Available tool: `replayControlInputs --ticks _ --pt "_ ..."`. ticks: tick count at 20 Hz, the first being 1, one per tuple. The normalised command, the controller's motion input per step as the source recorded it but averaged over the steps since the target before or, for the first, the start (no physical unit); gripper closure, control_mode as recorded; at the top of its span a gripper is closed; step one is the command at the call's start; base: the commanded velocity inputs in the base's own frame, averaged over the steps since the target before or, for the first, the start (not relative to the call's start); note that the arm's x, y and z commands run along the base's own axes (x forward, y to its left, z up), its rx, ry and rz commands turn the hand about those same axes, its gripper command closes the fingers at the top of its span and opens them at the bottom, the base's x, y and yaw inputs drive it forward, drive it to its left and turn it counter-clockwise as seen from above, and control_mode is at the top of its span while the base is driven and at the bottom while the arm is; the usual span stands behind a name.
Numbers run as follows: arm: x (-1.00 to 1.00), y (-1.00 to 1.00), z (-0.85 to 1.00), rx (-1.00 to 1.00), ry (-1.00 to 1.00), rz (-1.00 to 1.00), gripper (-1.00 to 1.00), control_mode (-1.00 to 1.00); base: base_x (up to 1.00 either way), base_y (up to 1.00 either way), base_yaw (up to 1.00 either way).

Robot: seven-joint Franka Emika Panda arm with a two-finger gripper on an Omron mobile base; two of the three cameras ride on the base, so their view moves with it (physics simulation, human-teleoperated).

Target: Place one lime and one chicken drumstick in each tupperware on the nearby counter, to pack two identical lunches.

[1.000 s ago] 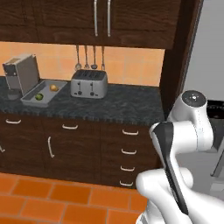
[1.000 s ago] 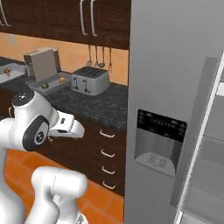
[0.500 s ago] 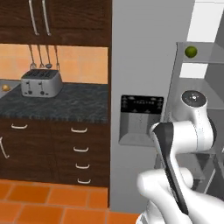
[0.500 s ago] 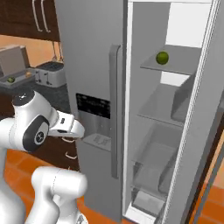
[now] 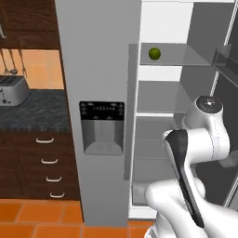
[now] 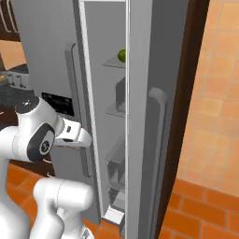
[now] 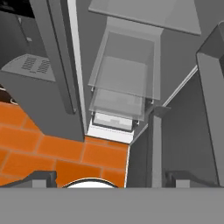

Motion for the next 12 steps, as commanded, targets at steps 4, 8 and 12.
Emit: replayControlInputs --ticks 4,8,12 --pt "0.0 0.0 0.0 0.0 0.0 0.0 -1.0 1.0 0.1 0.09 -0.28" --pt "0.0 0.0 0.0 0.0 0.0 0.0 -1.0 1.0 0.0 0.11 -0.26" --pt "0.0 0.0 0.0 0.0 0.0 0.0 -1.0 1.0 0.07 0.43 -0.21"
